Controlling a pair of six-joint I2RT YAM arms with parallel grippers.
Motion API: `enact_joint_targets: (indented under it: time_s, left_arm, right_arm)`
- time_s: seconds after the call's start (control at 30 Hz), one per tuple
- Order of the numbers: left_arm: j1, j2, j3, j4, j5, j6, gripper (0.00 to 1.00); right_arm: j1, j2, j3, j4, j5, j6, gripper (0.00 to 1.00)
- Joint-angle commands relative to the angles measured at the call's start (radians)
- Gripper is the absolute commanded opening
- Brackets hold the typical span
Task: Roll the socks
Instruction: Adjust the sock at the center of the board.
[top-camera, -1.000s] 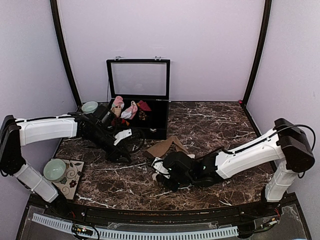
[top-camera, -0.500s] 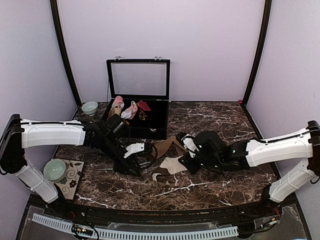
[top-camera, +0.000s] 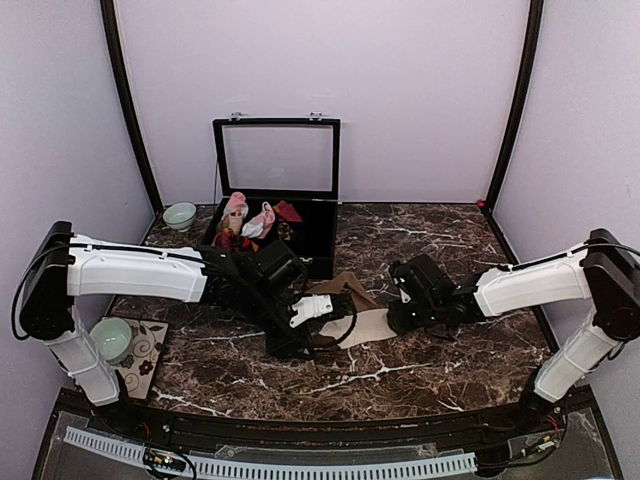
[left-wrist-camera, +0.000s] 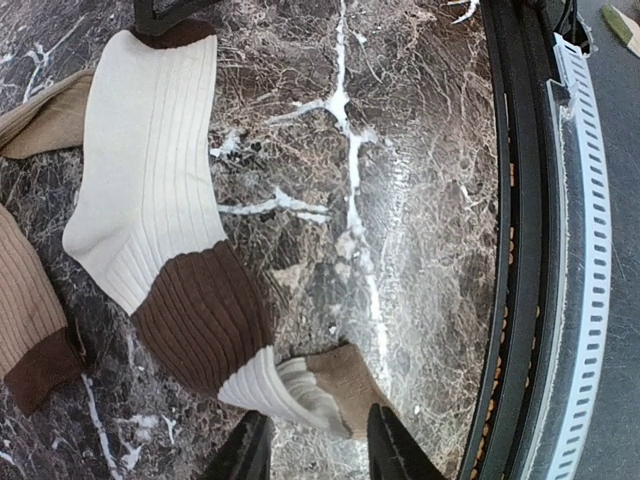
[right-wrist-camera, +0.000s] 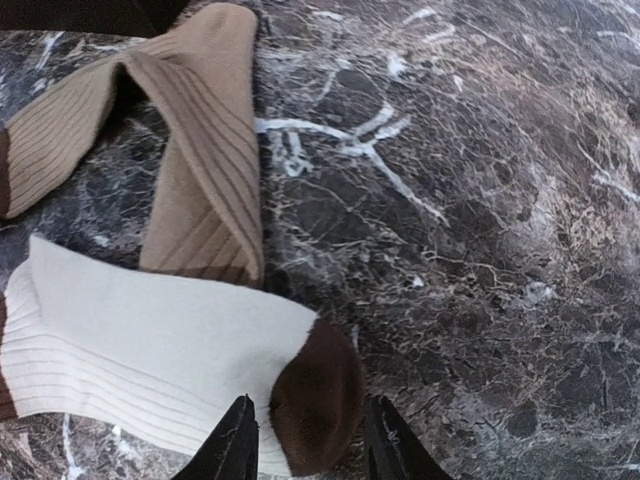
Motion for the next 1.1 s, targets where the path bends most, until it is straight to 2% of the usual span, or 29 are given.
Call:
enact_joint_targets:
  time_s: [0.0,0.2,0.4,0.63,0.9,1.07]
  left_arm:
    - [-0.042,0.039,0.016,0.014,-0.062,-0.04,0.36]
    - [-0.077,0.13,0.033,0.029,-0.105,-0.006,0.36]
    - [-0.093,0.142,0.037,0.046,-0.11,0.029,0.36]
    - [-0.103,0.19,0.07,0.063,0.011,0.056,0.36]
    - [-0.119,0.281,0.18,0.041,0.14,0.082,0.37]
    - [-0.106,0.249,0.209,-0.039,0.149,0.114,0.37]
  right_arm:
    - [-0.042,0.048,0.028,0.016,-0.036,0.013,0.35]
    - [-0.085,0.103,0.045,0.03,-0.068,-0.016,0.23]
    - [-0.126,0.114,0.04,0.053,-0.078,-0.055,0.21]
    - [-0.181,0.177,0.1,0.054,-0.064,-0.137,0.18]
    - [-0.247,0.25,0.169,0.064,-0.076,-0.227,0.17]
    - [-0.258,0.258,0.215,0.102,-0.125,-0.285,0.18]
